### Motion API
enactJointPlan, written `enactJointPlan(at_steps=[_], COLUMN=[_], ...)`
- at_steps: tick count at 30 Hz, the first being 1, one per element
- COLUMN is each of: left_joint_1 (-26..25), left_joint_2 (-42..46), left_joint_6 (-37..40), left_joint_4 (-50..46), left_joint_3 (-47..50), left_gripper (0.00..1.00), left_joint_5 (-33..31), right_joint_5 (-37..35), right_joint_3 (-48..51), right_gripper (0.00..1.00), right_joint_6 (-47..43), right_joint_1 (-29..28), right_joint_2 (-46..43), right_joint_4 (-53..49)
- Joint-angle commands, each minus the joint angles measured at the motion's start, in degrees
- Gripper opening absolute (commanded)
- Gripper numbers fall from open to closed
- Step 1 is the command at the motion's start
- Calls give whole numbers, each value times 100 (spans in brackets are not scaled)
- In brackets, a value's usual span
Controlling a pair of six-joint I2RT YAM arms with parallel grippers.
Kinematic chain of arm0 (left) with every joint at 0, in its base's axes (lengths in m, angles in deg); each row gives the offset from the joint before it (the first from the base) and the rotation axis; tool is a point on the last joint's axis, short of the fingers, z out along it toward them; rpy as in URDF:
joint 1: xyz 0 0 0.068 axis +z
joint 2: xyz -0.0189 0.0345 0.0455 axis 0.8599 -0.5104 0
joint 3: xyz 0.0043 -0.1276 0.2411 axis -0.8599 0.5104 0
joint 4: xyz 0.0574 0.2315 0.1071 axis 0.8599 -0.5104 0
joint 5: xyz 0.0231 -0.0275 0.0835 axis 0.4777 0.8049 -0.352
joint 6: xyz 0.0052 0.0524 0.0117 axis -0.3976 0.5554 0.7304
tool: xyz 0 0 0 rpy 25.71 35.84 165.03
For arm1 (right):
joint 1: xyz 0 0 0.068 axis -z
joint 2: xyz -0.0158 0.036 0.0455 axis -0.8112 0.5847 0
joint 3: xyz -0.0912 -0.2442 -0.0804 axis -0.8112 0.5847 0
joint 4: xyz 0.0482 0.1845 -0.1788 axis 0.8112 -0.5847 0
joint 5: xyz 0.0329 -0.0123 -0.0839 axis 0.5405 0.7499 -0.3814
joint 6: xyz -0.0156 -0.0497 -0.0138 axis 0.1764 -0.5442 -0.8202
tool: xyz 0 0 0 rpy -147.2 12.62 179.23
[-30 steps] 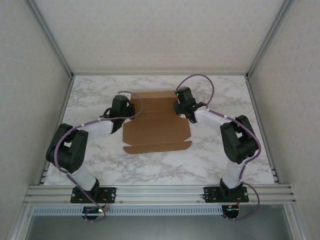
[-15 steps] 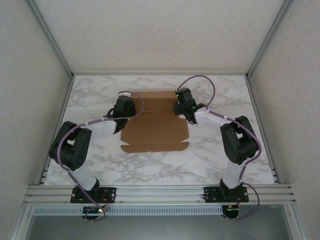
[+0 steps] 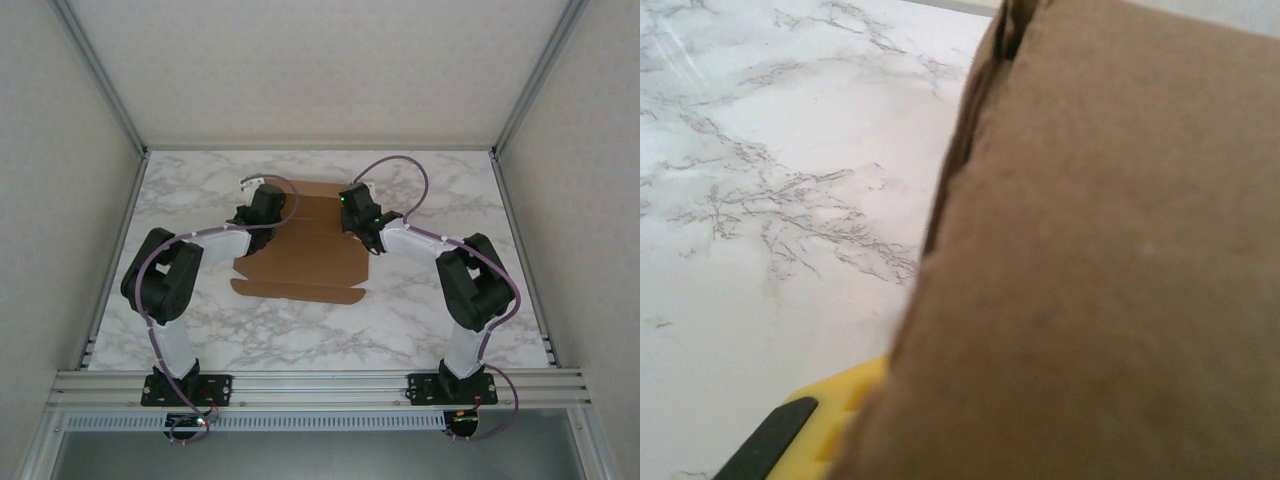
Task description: Fold the paper box
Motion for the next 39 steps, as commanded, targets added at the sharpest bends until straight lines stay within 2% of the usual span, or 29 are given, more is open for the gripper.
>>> enactJointPlan(at_steps=[1,8,10,12,15,19,22,27,29,34,39], left_joint_1=[91,122,175,260,401,548,570,566,572,566,567], left_joint_2=[-227,-20,59,186,442,788,968,1275,1423,1916,2462], left_joint_6=[-659,-479,-413,-336,-231,-7,146,205,181,56,-110], left_joint_4=[-396,-12,38,118,275,443,450,381,325,252,126], left_joint_3=[-131,130,202,323,559,819,881,972,1028,1309,1571], left_gripper=[0,2,10,27,45,57,60,63,63,62,58], left_joint_5=[-584,-166,-37,167,503,1048,1461,1907,1947,2090,2145], right_joint_5=[-369,-490,-513,-496,-436,-256,-49,337,423,613,1056], right_joint_3=[-35,-34,-48,-63,-68,-47,-36,101,187,307,521], right_gripper=[0,0,0,0,6,12,20,48,56,66,68], right_joint_6=[512,359,235,186,151,26,-138,-367,-403,-566,-750], right_joint_1=[-129,-135,-111,-56,52,172,200,202,209,237,333], right_joint_2=[197,162,148,120,40,-95,-180,-399,-512,-724,-979], right_joint_4=[-943,-925,-916,-923,-917,-836,-728,-454,-352,-249,-110])
